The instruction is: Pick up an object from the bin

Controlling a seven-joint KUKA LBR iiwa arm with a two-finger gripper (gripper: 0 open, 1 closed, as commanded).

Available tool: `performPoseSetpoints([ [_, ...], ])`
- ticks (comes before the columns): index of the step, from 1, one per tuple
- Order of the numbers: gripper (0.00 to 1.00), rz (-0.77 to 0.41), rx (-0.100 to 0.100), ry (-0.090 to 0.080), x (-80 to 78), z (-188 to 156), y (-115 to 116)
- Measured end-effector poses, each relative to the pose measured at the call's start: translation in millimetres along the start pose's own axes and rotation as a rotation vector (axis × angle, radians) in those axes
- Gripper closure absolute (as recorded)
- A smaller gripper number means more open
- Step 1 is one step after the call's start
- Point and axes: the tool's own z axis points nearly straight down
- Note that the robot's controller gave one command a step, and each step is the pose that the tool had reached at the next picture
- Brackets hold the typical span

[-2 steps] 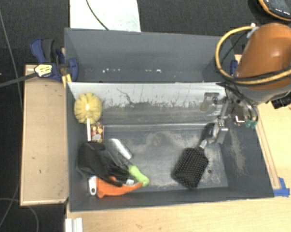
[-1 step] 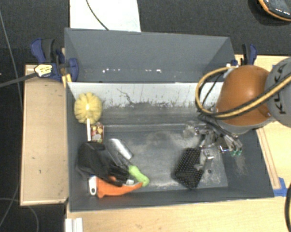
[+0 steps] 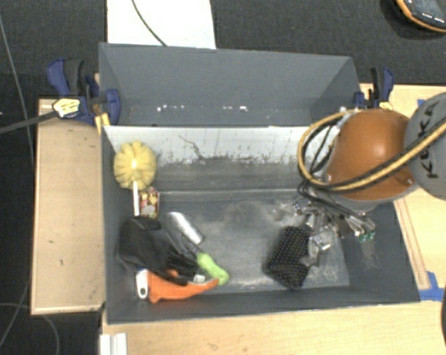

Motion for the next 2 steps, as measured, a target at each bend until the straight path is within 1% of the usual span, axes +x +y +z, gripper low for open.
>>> performPoseSetpoints([
  [1,0.0,-0.301,-0.001,0.0,30.5,-6,3],
  [2,0.0,-0.455,-0.003,0.004,9.0,63,5],
])
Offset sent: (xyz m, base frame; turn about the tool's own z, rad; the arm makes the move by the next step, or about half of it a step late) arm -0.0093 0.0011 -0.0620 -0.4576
